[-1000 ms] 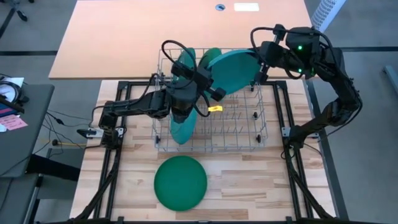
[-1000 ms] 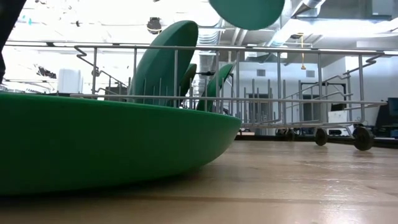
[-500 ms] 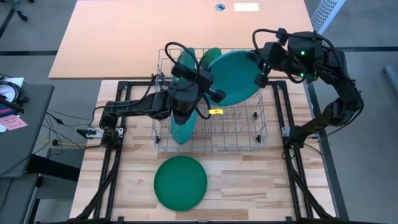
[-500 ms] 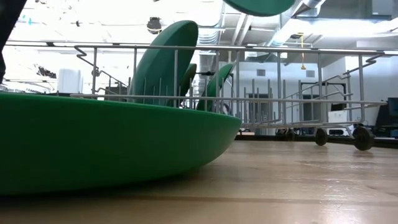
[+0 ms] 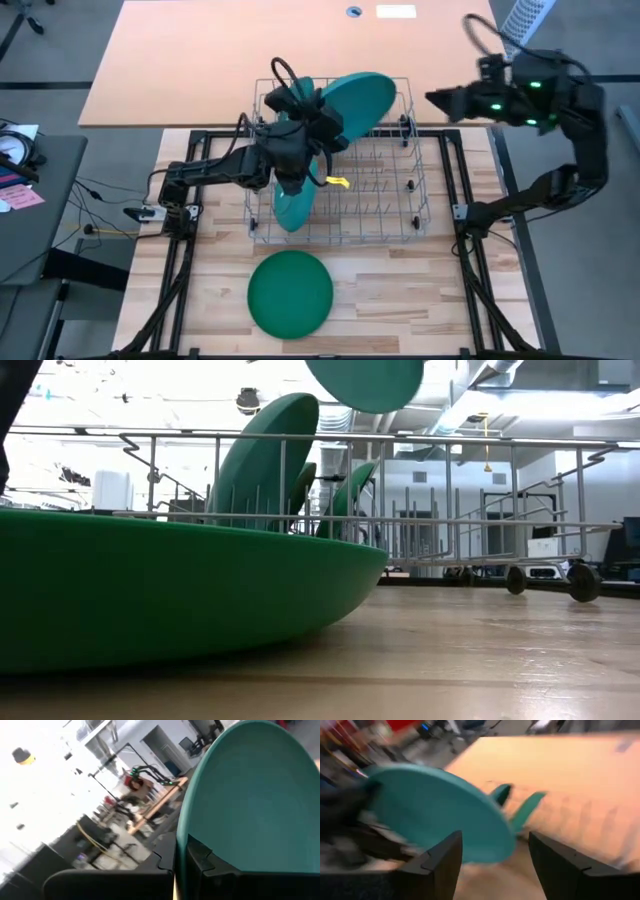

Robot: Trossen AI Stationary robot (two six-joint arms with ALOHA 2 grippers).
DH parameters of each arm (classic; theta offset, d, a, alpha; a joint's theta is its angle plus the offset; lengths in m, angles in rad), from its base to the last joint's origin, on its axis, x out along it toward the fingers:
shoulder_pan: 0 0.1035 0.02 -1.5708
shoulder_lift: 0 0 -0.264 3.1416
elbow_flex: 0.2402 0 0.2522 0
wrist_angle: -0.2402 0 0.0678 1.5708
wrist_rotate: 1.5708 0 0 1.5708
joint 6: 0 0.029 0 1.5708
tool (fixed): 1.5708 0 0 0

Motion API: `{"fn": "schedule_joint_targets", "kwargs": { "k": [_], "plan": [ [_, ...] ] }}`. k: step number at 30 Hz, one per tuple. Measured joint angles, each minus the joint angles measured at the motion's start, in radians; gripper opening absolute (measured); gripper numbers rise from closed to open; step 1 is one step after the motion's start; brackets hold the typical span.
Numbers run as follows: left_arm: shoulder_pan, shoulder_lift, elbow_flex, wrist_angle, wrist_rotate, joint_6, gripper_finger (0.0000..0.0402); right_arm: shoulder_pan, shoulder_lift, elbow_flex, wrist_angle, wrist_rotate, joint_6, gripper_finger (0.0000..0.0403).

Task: Sort dishes
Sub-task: Put the blue plate into the dish rack

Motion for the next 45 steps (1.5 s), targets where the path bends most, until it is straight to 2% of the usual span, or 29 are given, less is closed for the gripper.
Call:
{"fn": "schedule_joint_targets", "kwargs": {
  "k": [4, 7, 9, 15, 19, 23, 26, 29, 31, 37, 41, 45],
  "plan": [
    [0.007, -0.003, 0.000, 0.084, 0.007, 0.228, 0.0001, 0.006, -0.057, -0.022, -0.005, -0.155, 0.278, 0.0234],
    [0.008, -0.003, 0.000, 0.102, 0.077, 0.391, 0.0001, 0.050, -0.087, -0.094, 0.033, -0.268, 0.362, 0.0233],
    [0.009, -0.003, 0.000, 0.103, 0.108, 0.465, 0.0000, 0.088, -0.101, -0.167, 0.129, -0.292, 0.428, 0.0233],
    [0.014, -0.003, 0.000, 0.101, 0.153, 0.561, 0.0000, 0.123, -0.131, -0.400, 0.650, -0.298, 0.682, 0.0234],
    [0.014, -0.003, 0.000, 0.101, 0.161, 0.569, 0.0000, 0.133, -0.131, -0.538, 0.966, -0.294, 0.828, 0.0244],
    [0.013, -0.003, 0.000, 0.094, 0.162, 0.568, 0.0000, 0.153, -0.110, -0.643, 1.086, -0.298, 0.856, 0.0254],
    [0.020, -0.018, 0.000, 0.020, 0.156, 0.551, 0.0000, 0.155, -0.115, -0.685, 1.149, -0.312, 0.823, 0.0255],
    [0.033, -0.054, 0.000, -0.065, 0.135, 0.507, 0.0000, 0.164, -0.134, -0.688, 1.170, -0.321, 0.671, 0.0256],
    [0.039, -0.085, 0.000, -0.084, 0.128, 0.477, 0.0000, 0.176, -0.139, -0.675, 1.163, -0.324, 0.491, 0.0256],
    [0.046, -0.145, 0.002, -0.098, 0.121, 0.439, 0.0000, 0.258, -0.115, -0.544, 1.084, -0.242, -0.299, 0.0255],
    [0.047, -0.152, 0.002, -0.101, 0.120, 0.429, 0.0000, 0.328, -0.057, -0.425, 1.008, -0.099, -0.828, 0.0255],
    [0.047, -0.154, 0.002, -0.101, 0.117, 0.412, 0.0000, 0.349, 0.032, -0.302, 0.885, 0.059, -1.218, 0.0255]
  ]
}}
